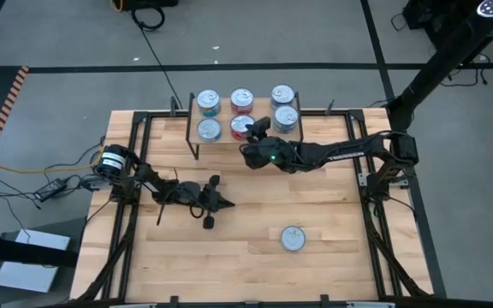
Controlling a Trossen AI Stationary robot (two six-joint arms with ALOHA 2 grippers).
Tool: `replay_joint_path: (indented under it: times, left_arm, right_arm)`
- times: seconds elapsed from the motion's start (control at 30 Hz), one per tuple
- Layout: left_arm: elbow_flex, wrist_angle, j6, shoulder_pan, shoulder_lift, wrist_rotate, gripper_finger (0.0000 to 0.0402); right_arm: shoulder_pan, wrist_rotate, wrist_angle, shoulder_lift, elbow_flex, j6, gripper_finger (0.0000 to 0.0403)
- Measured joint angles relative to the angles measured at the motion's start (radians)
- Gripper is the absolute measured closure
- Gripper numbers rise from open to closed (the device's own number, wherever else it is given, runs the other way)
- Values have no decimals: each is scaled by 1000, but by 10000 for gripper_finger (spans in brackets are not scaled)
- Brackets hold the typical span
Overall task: Stack canned seafood by type on shelf
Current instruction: Stack the red tuna can on top of the other red tuna can on the shelf
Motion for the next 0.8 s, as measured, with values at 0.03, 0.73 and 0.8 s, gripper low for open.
replay_joint_path:
  times: [0.03, 0.73, 0.8]
  left_arm:
    - [0, 1, 0, 0, 0, 0, 401]
    - [0, 4, -7, 0, 0, 24, 401]
    - [0, 4, -8, 0, 0, 24, 401]
  right_arm:
    - [0, -1, -17, 0, 14, 23, 155]
    - [-55, -195, -217, -1, 106, 297, 139]
    - [-67, -227, -219, -1, 106, 331, 139]
